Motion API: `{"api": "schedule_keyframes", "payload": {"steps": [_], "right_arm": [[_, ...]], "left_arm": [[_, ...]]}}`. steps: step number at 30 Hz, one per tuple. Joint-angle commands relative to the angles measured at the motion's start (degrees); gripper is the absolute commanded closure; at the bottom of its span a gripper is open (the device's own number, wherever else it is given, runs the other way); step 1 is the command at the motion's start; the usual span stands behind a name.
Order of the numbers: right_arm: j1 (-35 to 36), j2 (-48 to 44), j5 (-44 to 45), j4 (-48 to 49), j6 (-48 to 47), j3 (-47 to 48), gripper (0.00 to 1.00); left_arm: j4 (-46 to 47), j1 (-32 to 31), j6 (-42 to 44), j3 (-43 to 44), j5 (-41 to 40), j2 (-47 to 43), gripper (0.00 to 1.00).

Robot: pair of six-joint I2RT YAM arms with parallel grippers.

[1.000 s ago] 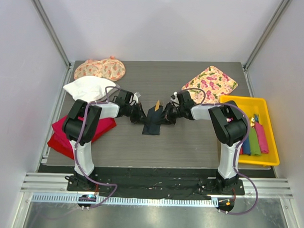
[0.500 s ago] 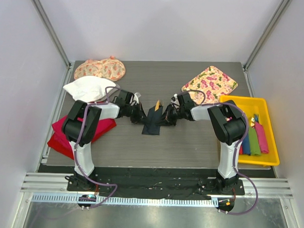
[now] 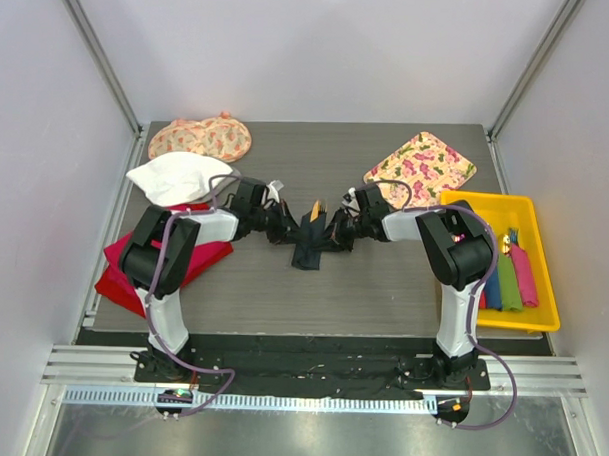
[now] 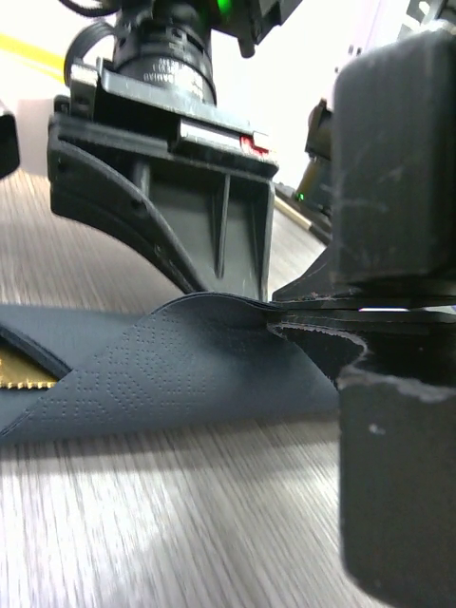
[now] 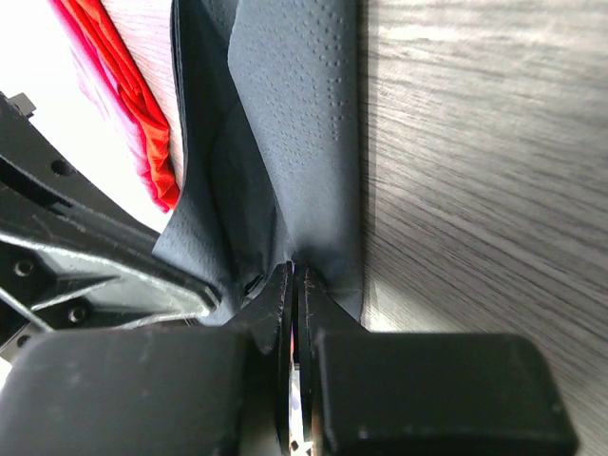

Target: Place the utensils on the paper napkin and roll it up

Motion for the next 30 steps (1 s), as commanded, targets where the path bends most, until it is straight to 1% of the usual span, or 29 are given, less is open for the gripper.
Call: {"api": "schedule_keyframes", "payload": {"steps": [1,2,10,22,26,30], "right_arm": [[0.8,2.2,3.7,-1.7,-1.3,0.2,0.99],[0.7,2.2,3.7,-1.6,-1.3,0.2,0.99],[0.8,2.3,3.7,-1.6,-1.3,0.3,0.99],[0.7,2.2,3.3,-1.5,-1.3,0.4,0.99],[0.7,2.3,3.1,-1.4,-1.0,0.4,0.99],[0.8,1.4,2.8,-2.0,-1.2,0.7,0.98]], "left_arm": [[6.5,-0.8,-4.2,-0.6,3.4,-1.7,0.99],[8.6,-1.0,-5.3,-0.8,4.3,-1.4,0.99],[13.8,-2.7,-7.6,-1.4,7.4,0.9,0.99],[21.7,-2.7,-11.0,-2.7,9.0,6.1,0.99],[26.3,-2.6,-13.4,-3.4,9.5,7.4,0.99],[26.8,-1.5,-14.3,-4.1,8.8,8.5,0.99]]}}
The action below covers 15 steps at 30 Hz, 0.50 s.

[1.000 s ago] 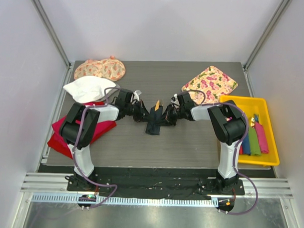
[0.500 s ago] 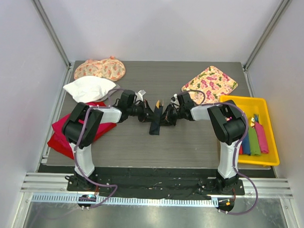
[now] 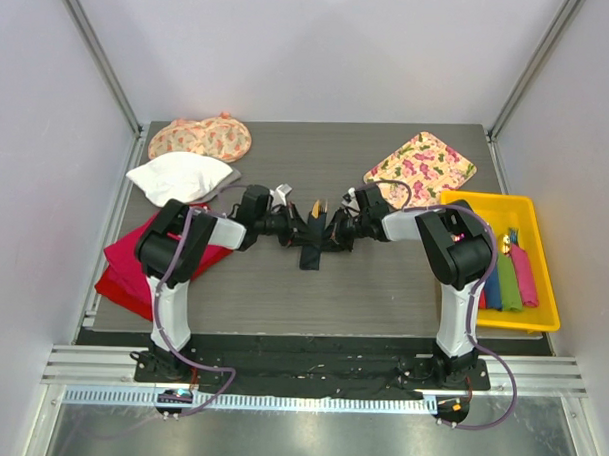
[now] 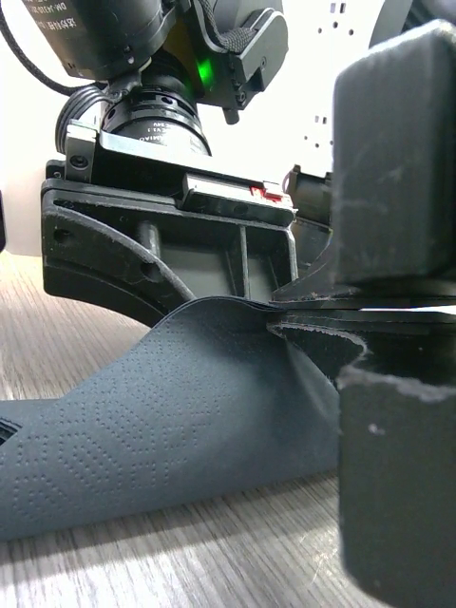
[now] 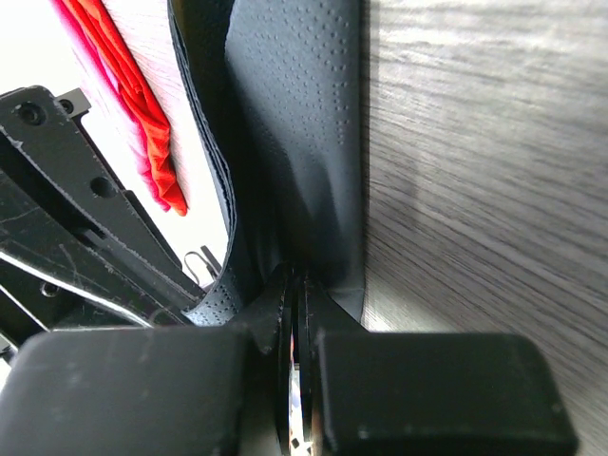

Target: Place the utensils on the paper napkin and roll it up

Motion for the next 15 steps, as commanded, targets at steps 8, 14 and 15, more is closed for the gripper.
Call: {"api": "schedule_keyframes", "payload": {"steps": [8,14,15], "right_arm": [[0.7,0.4,3.2,-3.1,-1.9,1.2,0.98],[0.8,1.5,3.5,-2.9,-1.8,1.2,0.98],[0.7,1.5,3.5,-2.9,-1.9,1.2,0.98]], "left_arm": [[5.3,2.0,-0.9,-1.7,2.3,0.9,1.0],[9.8,2.0,-2.1,-4.5,4.6,-1.7,0.99],[9.9,1.9,-2.3,-4.8,4.5,-2.0,0.99]]}}
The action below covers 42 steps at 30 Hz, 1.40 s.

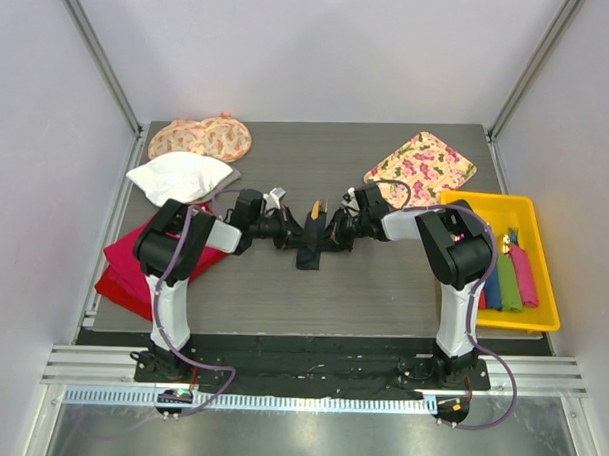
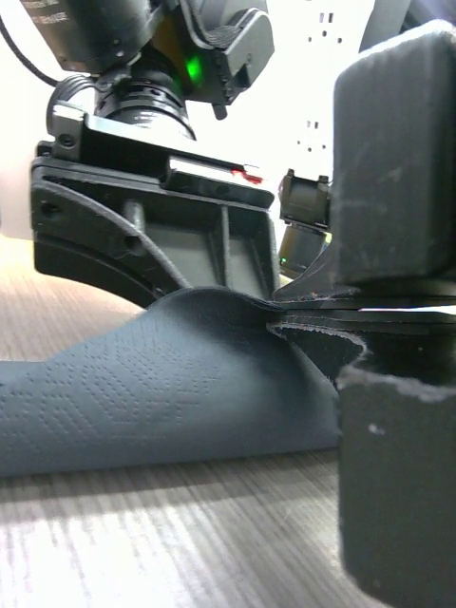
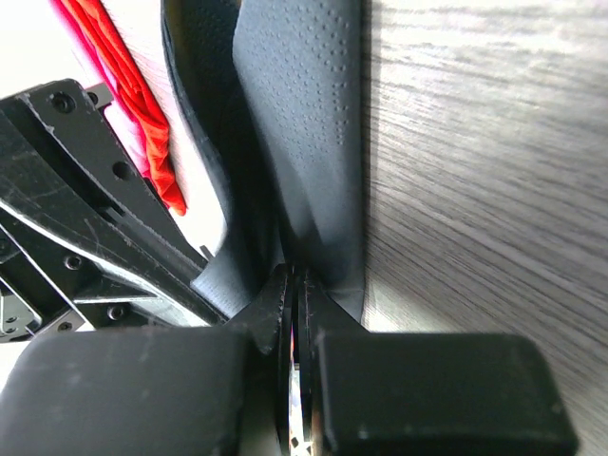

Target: Place the utensils on the paper napkin and roll it up

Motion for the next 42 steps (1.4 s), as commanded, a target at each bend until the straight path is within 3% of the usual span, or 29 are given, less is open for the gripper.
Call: {"api": "schedule_keyframes", "payload": {"steps": [1,9,15,21,28,42], "right_arm": [[0.6,1.5,3.5,-2.3,-1.7,0.9,0.98],[0.8,0.9,3.5,-2.4,-1.7,0.9,0.98],[0.7,0.5,3.5,-2.4,-1.8,1.1,0.98],[0.8,0.0,2.9,-2.2,-2.1,2.0,0.98],[0.3,-3.5,0.8,-0.5,-1.0,6.7,0.87],[-3.2,1.2,-2.1,7.1,2.4,5.8,0.91]], "left_arm": [[4.2,0.1,-0.4,-2.3,2.1,-3.4,0.99],[-6.3,2.3,5.7,-1.9,-1.6,-2.3,1.0],[-7.4,3.9,5.9,-1.9,-3.5,-0.8,1.0],[-17.6,4.0,12.5,1.0,-6.4,-0.7,1.0],[-27.5,3.9,19.0,3.0,-11.6,-1.4,1.0],[-29.0,3.8,20.3,5.0,-11.3,-1.5,1.0]]}}
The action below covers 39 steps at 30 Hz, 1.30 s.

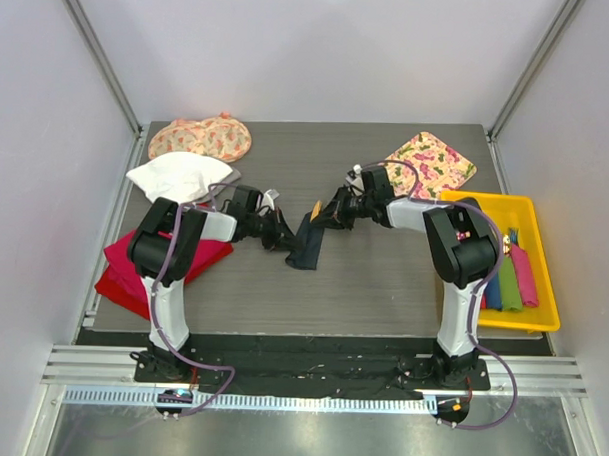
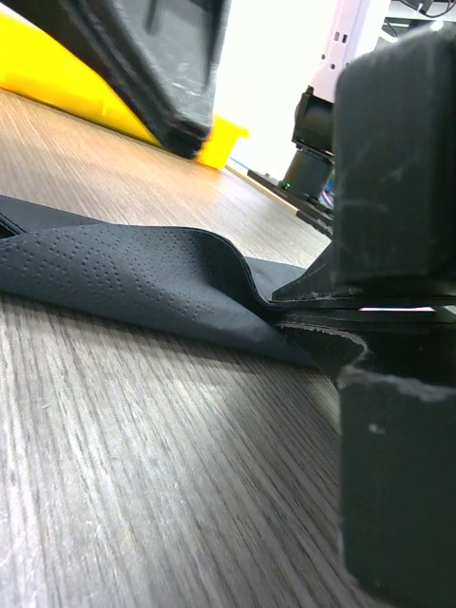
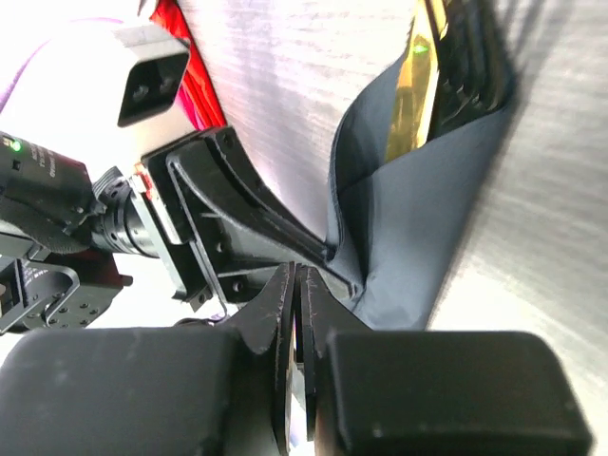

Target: Place the utensils on the paper napkin and roll it up

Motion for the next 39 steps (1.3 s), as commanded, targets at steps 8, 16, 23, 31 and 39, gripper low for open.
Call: {"api": "schedule_keyframes", "payload": {"steps": [8,16,23,31,39], "right_arm": [[-0.6,5.4,-1.0,8.9,3.5,-1.8,0.94],[-0.7,7.8,0.6,9.3,4.2,-3.6,0.95],[-0.7,7.9,2.9,6.5,3.6,-4.2,0.99],[-0.5,7.6,4.9,5.2,3.3,-4.9,0.99],[-0.6,7.3,5.5,4.8,3.2,-5.5,0.99]], "left_arm": [[-4.5,0.4,3.4,0.7,-5.7,-0.1,1.0],[-3.4,-0.2,3.4,1.0,-4.3,-1.5,1.0],[-0.5,-3.1,-0.5,2.3,-2.0,-4.9,1.0],[4.9,-5.4,-6.5,2.2,-0.3,-5.9,1.0],[12.8,-6.6,-11.3,0.8,1.3,-3.2,1.0]]}}
